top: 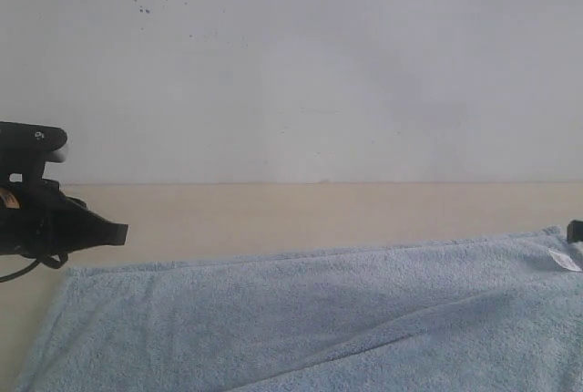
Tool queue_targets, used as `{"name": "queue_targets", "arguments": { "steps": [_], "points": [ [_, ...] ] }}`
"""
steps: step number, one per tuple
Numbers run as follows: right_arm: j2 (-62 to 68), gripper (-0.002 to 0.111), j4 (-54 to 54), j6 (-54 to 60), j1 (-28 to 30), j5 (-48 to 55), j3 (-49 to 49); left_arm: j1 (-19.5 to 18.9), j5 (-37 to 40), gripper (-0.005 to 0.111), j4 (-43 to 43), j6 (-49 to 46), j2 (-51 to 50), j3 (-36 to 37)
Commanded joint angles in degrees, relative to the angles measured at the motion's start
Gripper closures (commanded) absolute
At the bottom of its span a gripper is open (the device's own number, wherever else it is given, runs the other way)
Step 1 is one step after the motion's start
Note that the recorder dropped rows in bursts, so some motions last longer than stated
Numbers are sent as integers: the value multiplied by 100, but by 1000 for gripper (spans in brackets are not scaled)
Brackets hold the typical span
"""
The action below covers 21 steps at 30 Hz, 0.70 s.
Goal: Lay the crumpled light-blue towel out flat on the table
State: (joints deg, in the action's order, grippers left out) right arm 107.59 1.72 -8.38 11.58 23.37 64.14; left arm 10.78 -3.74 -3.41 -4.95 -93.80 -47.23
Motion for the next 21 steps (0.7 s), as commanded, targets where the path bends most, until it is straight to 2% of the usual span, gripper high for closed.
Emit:
{"name": "queue_targets", "arguments": {
  "steps": [1,3,9,14,21],
  "points": [
    [-272,107,-4,363,39,1302,-345,40,34,103,52,-7,33,196],
    [-652,107,10,389,39,1200,-946,40,34,103,166,-7,33,255],
    [-1913,107,62,297,51,-523,-2887,40,-3,103,194,-7,33,290],
    [-2106,107,260,315,51,-545,-3002,40,-47,103,194,19,33,290],
    [-1459,107,949,249,51,-587,-3015,40,-227,103,183,19,33,290]
  ]
}}
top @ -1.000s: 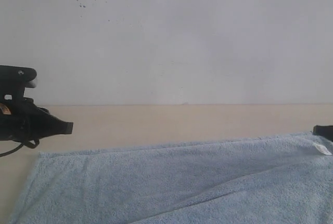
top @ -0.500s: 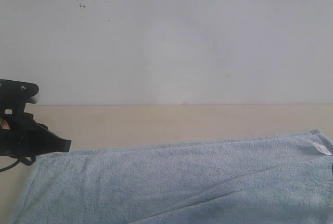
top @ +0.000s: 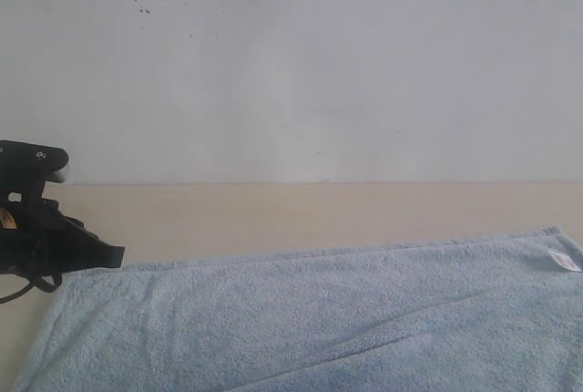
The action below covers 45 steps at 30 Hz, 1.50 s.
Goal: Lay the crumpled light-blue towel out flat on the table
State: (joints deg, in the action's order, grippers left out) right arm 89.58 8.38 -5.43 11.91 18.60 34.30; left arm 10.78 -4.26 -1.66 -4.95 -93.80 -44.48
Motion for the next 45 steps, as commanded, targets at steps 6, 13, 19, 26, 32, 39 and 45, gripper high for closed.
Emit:
{"name": "queue_targets", "arguments": {
  "steps": [6,13,19,26,32,39,45],
  "points": [
    [490,107,499,-440,19,-123,-31,40,-338,103,8,19,33,15],
    [490,107,1484,-891,19,835,-31,40,-315,103,8,19,33,15],
    [490,107,2859,-2363,19,1503,-31,40,-274,103,8,19,33,15],
    [-154,107,2446,-2295,-144,709,97,40,-345,103,8,19,33,15],
    [-209,107,427,-18,-554,243,97,40,-560,103,8,19,33,15],
    [373,107,-510,1028,-783,502,97,40,-474,103,8,19,33,15],
    [655,107,-260,1043,-783,928,97,40,-474,103,8,19,33,15]
  ]
}}
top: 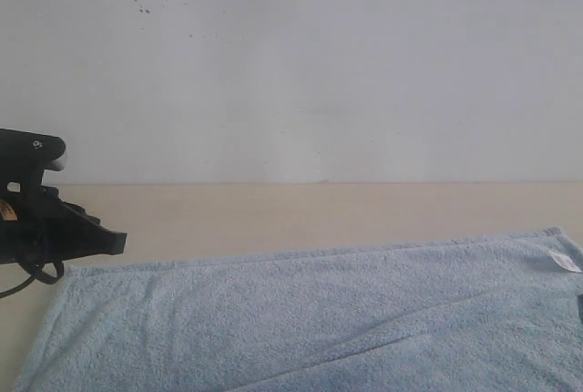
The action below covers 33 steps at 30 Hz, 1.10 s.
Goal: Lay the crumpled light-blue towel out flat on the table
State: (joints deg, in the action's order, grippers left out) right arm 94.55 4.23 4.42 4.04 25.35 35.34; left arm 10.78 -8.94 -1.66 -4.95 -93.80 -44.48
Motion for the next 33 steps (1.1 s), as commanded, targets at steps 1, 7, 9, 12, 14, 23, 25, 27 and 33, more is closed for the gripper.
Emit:
{"name": "queue_targets", "arguments": {
  "steps": [1,7,9,12,14,23,25,27,33],
  "points": [
    [210,107,166,58,3,312,-6,40,-6,103,8,19,33,15],
    [289,107,851,-442,3,783,-6,40,5,103,8,19,33,15],
    [289,107,1497,-1245,3,1044,-6,40,17,103,8,19,33,15],
    [289,107,2449,-2362,3,1389,-6,40,29,103,8,19,33,15],
    [289,107,2613,-2683,3,1277,-6,40,41,103,8,19,33,15],
    [39,107,2147,-2659,-5,859,228,40,-42,103,8,19,33,15],
    [-104,107,2041,-2659,-5,714,273,40,-42,103,8,19,33,15],
    [-258,107,2016,-2659,-5,577,273,40,-18,103,8,37,33,15],
    [-738,107,2023,-2659,-5,-13,273,118,245,103,166,190,-4,188]
  ]
}}
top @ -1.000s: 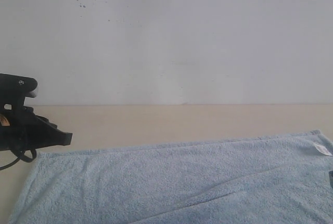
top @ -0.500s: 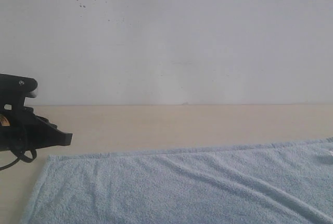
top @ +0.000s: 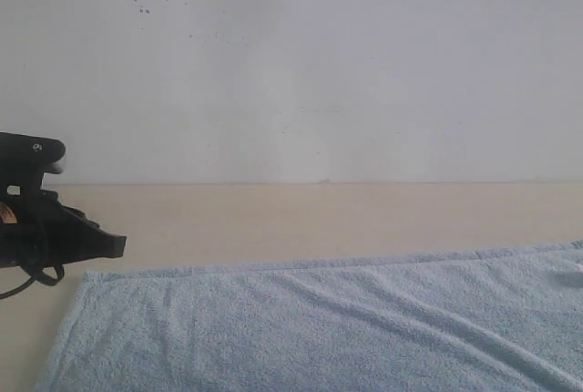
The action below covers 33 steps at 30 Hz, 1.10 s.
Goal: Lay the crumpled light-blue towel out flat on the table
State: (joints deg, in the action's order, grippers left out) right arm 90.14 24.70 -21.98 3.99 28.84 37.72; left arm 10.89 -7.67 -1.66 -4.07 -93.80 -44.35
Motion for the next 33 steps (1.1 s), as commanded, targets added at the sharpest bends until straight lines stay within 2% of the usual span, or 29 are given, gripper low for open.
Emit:
{"name": "queue_targets", "arguments": {
  "steps": [1,5,8,10,12,13,15,19,22,27,33],
  "points": [
    [-427,107,56,-18,0,-567,34,168,97,103,563,101,-130,299],
    [-642,107,810,-207,0,-1312,34,246,-556,103,1967,214,-769,649],
    [-903,107,1113,-560,11,-2504,34,246,-1147,103,2008,224,-727,661],
    [-1098,107,996,-1043,11,-3099,34,246,-1479,103,1546,227,-450,661],
    [-1365,107,996,-2141,11,-3192,34,246,-1549,103,443,227,89,661],
    [-1620,107,996,-2564,11,-3164,6,235,-1492,103,-122,227,551,661],
    [-2316,107,1028,-2439,11,-3320,-108,235,-1070,103,-922,20,1698,676],
    [-3522,107,1061,-1690,-1,-3541,-474,235,-429,103,-948,-1186,3284,842],
    [-4136,107,1061,-1765,-1,-3531,-912,174,44,103,-948,-2000,4276,1184],
    [-5440,107,1036,-2305,-87,-3824,-1868,-256,882,103,-1462,-1965,5812,2076],
    [-6855,107,1046,-2413,-1107,-3121,-2270,-828,1754,103,-1325,-1913,7893,2656]
  ]
}}
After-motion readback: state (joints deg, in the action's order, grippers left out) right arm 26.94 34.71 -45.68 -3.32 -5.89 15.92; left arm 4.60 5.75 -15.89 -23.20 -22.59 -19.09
